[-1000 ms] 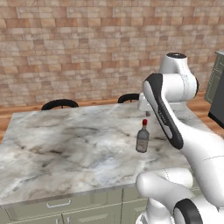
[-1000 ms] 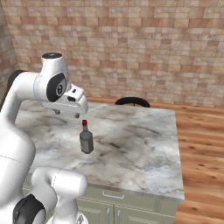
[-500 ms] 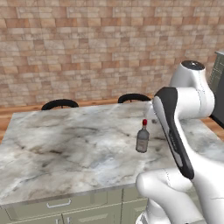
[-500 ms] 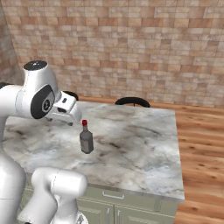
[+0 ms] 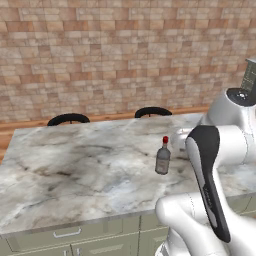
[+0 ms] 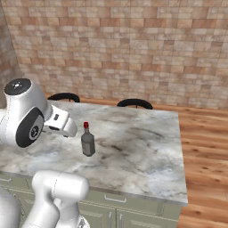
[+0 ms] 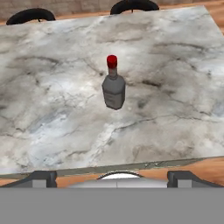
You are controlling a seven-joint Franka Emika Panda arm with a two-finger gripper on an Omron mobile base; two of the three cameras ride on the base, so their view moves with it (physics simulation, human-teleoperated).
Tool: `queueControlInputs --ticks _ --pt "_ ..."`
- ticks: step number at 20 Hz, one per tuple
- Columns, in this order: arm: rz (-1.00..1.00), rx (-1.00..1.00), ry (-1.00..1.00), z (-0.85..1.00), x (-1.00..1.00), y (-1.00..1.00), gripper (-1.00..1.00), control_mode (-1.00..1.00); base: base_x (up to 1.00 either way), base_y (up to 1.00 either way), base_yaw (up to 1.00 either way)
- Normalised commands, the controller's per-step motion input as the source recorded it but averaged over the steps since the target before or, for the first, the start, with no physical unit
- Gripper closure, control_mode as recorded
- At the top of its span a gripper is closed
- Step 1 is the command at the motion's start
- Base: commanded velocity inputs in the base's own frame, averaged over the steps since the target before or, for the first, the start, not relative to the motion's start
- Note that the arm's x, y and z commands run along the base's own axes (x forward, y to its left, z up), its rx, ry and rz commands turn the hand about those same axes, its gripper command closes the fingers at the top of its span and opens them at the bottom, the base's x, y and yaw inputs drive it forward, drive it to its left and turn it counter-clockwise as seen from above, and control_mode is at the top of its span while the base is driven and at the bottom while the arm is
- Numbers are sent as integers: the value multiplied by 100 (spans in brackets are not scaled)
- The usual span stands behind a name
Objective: Move the drinks to the dining counter.
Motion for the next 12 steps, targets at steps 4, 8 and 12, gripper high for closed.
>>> queueControlInputs --ticks 4,8,12 --pt "0 0 -3 3 -28 0 -100 -100 0 0 0" --pt "0 0 0 1 -28 0 -100 -100 0 0 0" --pt "0 0 0 0 -14 0 -100 -100 0 0 0"
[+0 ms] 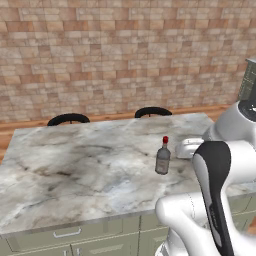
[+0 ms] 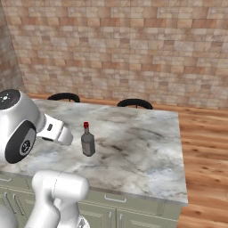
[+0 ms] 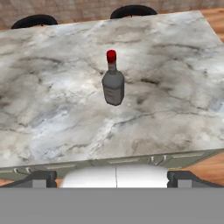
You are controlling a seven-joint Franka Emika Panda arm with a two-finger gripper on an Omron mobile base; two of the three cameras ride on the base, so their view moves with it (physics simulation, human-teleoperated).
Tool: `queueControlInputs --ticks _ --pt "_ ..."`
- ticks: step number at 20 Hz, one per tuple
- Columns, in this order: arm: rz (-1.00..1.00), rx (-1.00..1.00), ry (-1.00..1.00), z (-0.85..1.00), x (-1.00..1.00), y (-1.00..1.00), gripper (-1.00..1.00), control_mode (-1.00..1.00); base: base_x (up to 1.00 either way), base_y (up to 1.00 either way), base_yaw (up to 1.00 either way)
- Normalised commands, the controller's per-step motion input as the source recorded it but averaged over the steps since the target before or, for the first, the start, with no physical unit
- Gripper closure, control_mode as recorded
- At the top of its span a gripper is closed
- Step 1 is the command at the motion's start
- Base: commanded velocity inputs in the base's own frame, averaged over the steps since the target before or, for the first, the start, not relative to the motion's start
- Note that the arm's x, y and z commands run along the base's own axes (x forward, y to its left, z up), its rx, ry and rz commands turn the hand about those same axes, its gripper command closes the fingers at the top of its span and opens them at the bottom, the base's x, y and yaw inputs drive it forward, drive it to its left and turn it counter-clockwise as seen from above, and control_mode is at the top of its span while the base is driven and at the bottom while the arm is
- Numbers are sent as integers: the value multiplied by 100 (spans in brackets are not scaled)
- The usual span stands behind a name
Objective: Move the drinks to the dining counter.
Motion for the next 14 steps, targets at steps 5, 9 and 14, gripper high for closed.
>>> queueControlInputs --ticks 5,9,14 --pt "0 0 0 0 -5 0 -100 -100 0 0 0" --pt "0 0 3 0 -1 0 -100 100 0 0 0" --pt "0 0 0 0 0 0 -100 100 0 0 0"
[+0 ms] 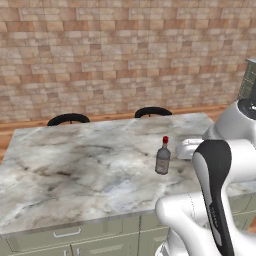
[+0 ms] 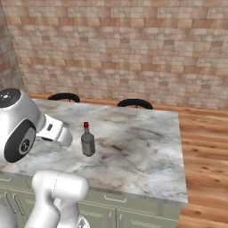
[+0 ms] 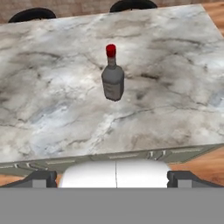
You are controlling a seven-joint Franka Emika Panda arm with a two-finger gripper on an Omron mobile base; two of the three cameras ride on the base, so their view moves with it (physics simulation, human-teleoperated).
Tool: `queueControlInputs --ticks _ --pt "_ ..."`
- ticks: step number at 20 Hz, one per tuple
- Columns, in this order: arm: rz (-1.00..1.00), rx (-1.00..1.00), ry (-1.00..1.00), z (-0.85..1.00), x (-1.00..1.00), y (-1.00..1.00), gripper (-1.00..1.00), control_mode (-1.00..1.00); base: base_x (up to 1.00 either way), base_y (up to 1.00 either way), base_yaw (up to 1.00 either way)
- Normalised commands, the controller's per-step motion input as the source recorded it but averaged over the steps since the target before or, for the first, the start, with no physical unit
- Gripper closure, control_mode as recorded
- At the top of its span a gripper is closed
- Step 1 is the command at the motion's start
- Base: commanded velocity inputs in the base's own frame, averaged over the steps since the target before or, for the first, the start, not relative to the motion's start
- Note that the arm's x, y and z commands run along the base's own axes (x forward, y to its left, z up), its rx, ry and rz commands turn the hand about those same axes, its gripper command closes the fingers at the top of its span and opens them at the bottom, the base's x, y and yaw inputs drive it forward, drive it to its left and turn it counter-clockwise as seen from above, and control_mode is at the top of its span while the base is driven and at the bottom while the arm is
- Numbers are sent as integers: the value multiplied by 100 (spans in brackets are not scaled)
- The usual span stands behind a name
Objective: Move the drinks to the dining counter.
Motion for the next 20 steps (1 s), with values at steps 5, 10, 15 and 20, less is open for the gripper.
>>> queueControlInputs --ticks 5,10,15,20 --pt "0 0 0 0 0 0 -100 100 -25 3 12" --pt "0 0 0 0 0 0 -100 100 -43 9 24" --pt "0 0 0 0 0 0 -100 100 -46 28 26" --pt "0 0 0 0 0 0 -100 100 -20 36 28"
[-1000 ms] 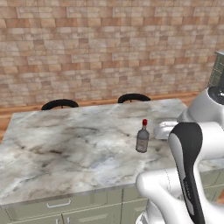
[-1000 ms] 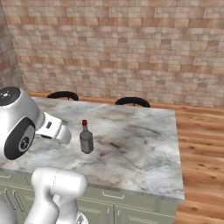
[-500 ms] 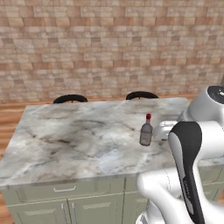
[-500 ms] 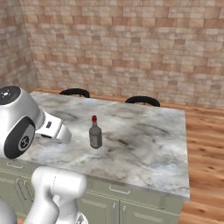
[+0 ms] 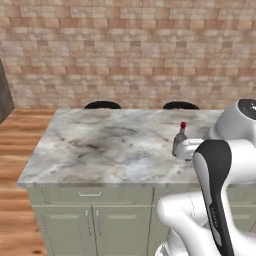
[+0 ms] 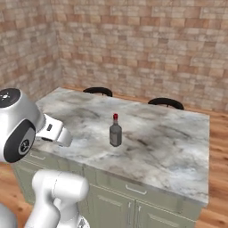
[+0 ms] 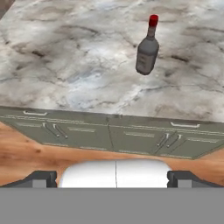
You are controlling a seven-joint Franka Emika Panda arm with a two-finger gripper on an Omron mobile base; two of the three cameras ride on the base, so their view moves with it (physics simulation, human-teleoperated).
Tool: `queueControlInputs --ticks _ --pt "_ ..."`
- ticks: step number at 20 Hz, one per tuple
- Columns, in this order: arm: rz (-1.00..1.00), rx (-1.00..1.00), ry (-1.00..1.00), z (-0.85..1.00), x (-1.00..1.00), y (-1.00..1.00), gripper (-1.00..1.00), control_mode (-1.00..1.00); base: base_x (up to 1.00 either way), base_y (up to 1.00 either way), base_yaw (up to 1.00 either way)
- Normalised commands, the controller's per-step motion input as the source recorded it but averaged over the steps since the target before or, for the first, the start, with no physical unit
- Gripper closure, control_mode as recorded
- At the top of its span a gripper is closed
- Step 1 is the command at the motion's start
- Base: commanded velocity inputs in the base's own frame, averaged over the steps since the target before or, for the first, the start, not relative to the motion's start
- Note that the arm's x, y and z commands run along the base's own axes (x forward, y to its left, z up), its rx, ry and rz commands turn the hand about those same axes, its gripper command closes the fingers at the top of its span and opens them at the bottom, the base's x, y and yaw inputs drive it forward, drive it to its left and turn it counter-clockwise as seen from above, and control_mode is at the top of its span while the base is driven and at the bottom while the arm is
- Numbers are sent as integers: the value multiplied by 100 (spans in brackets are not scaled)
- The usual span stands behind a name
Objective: Move the drinks to the dining counter.
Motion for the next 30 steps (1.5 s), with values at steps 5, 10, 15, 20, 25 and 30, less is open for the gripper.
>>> queueControlInputs --ticks 5,10,15,20,25,30 --pt "0 0 0 0 0 0 -100 100 0 39 34" --pt "0 0 0 0 0 0 -100 100 -3 39 38" --pt "0 0 0 0 0 0 -100 100 -12 38 39" --pt "0 0 0 0 0 0 -100 100 -7 33 39" --pt "0 0 0 0 0 0 -100 100 -10 35 38" --pt "0 0 0 0 0 0 -100 100 -19 35 37"
